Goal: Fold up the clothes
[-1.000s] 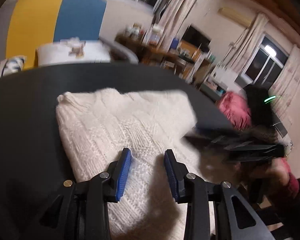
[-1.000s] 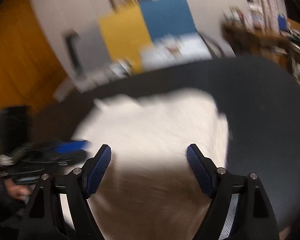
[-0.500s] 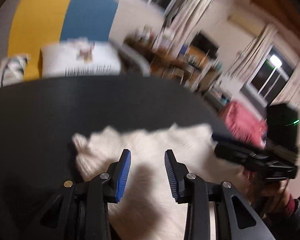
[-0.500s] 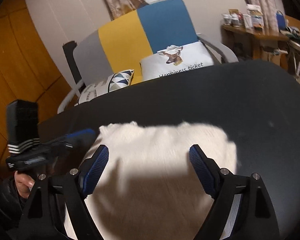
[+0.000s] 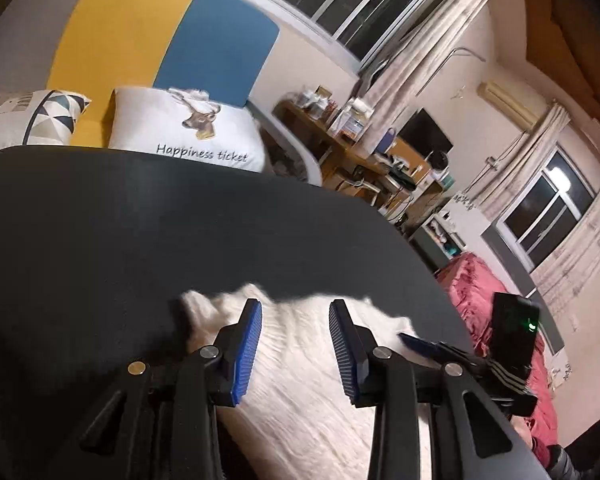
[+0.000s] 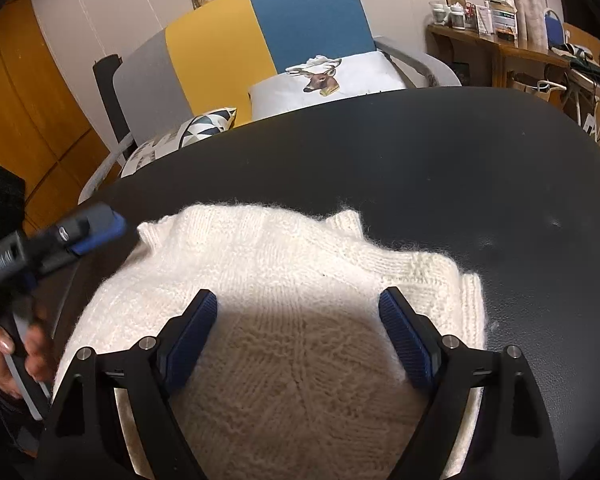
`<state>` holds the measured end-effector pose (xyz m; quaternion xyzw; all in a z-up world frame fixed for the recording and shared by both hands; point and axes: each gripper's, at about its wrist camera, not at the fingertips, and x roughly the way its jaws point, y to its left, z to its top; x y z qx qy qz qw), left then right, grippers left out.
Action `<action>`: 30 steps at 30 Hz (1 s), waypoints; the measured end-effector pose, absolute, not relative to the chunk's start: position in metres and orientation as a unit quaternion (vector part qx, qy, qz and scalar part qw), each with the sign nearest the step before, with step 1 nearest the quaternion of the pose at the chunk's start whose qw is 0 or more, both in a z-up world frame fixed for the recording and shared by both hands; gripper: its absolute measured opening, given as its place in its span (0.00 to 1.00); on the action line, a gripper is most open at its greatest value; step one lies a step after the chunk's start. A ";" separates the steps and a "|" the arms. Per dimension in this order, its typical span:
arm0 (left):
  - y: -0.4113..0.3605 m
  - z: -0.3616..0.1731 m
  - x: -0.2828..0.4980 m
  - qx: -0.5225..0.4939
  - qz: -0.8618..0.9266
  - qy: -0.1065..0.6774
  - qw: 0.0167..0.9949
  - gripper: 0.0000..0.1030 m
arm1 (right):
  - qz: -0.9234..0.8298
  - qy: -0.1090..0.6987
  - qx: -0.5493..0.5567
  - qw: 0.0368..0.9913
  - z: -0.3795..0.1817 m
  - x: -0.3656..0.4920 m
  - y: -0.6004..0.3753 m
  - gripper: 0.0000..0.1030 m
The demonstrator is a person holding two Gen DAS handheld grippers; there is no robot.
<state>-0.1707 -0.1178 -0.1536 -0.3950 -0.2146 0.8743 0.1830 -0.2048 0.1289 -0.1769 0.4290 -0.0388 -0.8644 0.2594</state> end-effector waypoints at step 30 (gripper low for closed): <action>-0.037 -0.109 -0.043 -0.367 0.906 -0.082 0.193 0.34 | -0.829 -0.153 0.391 0.369 -0.113 -0.143 0.221 0.85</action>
